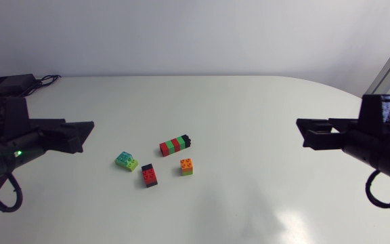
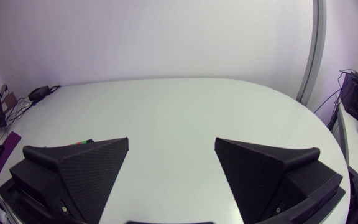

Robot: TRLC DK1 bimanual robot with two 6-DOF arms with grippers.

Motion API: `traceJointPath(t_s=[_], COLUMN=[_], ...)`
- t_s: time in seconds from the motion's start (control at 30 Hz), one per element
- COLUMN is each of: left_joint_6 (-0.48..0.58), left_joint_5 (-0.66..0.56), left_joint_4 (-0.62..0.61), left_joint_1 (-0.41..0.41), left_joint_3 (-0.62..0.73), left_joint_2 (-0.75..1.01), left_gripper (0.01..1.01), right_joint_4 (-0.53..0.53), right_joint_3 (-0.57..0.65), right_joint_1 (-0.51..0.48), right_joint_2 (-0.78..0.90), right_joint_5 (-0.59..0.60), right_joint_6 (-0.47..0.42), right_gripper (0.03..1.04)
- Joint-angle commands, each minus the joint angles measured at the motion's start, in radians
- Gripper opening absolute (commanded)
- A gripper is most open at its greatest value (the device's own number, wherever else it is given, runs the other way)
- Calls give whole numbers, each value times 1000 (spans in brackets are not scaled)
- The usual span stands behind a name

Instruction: Disassemble duplo

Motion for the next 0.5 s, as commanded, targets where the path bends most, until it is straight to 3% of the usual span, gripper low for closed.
traceJointPath(t_s=[0.0,0.1,0.23,0.3,0.47], left_joint_6=[-12,8,79,116,202], left_joint_5=[54,141,308,316,314], left_joint_4=[2,-1,-81,-78,-30], left_joint_1=[12,38,93,85,18], left_joint_3=[61,138,253,268,251], left_joint_2=[125,276,480,533,558], left_gripper=[938,938,941,941,941], right_joint_4=[-13,-44,-179,-225,-197], right_joint_3=[57,126,269,313,313], right_joint_1=[13,11,0,3,65], right_joint_2=[116,259,477,547,569], right_joint_5=[-21,-77,-235,-298,-423], right_joint_6=[45,53,33,-12,-96], right_gripper=[998,998,998,998,998])
